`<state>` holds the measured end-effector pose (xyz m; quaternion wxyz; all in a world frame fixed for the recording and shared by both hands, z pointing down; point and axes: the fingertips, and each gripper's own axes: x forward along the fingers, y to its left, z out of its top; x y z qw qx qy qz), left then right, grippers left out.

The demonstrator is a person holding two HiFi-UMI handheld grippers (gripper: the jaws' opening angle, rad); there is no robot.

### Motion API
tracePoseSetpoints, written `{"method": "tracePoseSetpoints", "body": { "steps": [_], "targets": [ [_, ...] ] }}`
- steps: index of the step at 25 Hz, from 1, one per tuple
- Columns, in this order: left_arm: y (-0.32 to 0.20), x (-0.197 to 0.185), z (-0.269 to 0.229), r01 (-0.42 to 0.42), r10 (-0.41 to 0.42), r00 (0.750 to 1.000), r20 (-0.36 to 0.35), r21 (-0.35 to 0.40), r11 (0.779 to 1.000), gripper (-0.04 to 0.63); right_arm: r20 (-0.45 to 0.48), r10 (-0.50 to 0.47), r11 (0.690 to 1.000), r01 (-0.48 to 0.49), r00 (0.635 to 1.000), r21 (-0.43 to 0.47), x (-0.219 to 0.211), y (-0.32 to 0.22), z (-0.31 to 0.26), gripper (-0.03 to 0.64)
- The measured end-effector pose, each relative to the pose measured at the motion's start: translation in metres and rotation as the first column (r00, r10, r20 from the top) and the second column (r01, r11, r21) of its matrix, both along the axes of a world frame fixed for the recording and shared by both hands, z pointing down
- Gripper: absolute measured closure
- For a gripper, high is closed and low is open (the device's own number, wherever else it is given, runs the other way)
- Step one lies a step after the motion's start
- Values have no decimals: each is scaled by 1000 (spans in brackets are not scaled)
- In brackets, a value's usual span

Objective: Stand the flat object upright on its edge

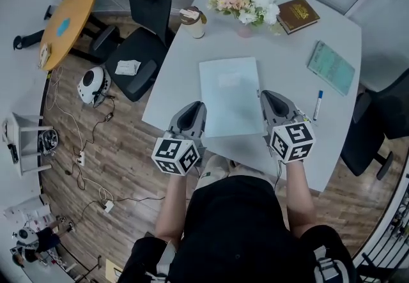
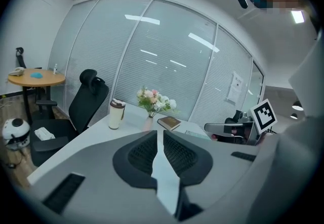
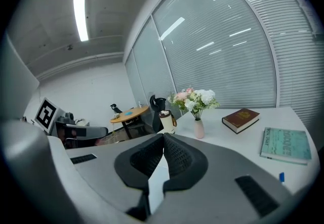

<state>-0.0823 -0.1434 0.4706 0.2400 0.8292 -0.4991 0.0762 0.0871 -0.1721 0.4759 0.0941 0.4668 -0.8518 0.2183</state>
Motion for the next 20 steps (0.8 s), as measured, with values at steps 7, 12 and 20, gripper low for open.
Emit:
{"method": "tracePoseSetpoints", "body": {
  "steps": [7,12,20],
  "targets": [
    [-21,-15,44,-6,7,1000,10,-89,996,561,-48,2,998,-6,999,-69,-10,-14,30,580],
    [-34,-20,66,-5,4,1000,-6,-139,990,557,-73,4,992,-13,997,-127,-14,-22,54,563],
    [-57,-30,101,-19,16,1000,-16,-211,977,525,-117,8,974,-35,993,-223,-17,-41,100,556]
  ]
}}
